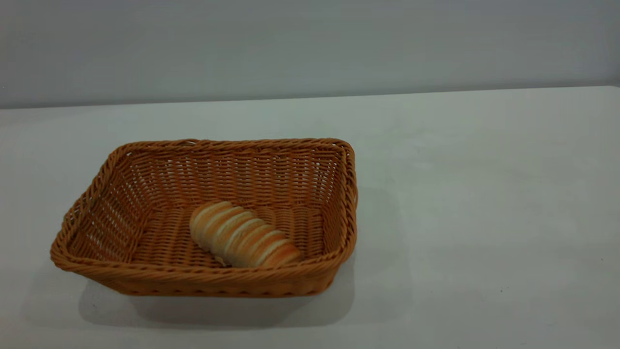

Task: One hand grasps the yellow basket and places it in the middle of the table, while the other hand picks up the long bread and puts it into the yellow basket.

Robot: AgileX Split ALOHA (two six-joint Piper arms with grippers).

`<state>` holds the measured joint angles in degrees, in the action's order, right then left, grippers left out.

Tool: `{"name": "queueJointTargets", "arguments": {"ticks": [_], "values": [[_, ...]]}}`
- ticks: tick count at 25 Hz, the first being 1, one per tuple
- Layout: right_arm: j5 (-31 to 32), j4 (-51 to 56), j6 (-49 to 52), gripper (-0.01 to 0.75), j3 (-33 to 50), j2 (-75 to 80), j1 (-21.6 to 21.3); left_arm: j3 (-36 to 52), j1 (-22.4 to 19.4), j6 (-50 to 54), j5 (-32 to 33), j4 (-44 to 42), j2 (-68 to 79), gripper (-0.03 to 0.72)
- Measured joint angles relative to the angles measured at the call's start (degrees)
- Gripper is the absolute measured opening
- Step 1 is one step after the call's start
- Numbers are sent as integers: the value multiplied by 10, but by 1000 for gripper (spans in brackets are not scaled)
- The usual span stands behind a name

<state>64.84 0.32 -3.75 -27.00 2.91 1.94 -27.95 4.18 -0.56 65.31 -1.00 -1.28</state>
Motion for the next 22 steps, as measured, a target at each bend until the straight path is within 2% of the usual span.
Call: {"name": "queueJointTargets", "arguments": {"ticks": [2, 4, 22], "values": [[1, 0, 0, 403, 0, -28, -29, 0, 0, 0, 0, 0, 0, 517], [1, 1, 0, 403, 0, -38, -37, 0, 0, 0, 0, -1, 0, 517], [2, 1, 0, 403, 0, -39, -37, 0, 0, 0, 0, -1, 0, 517]]}}
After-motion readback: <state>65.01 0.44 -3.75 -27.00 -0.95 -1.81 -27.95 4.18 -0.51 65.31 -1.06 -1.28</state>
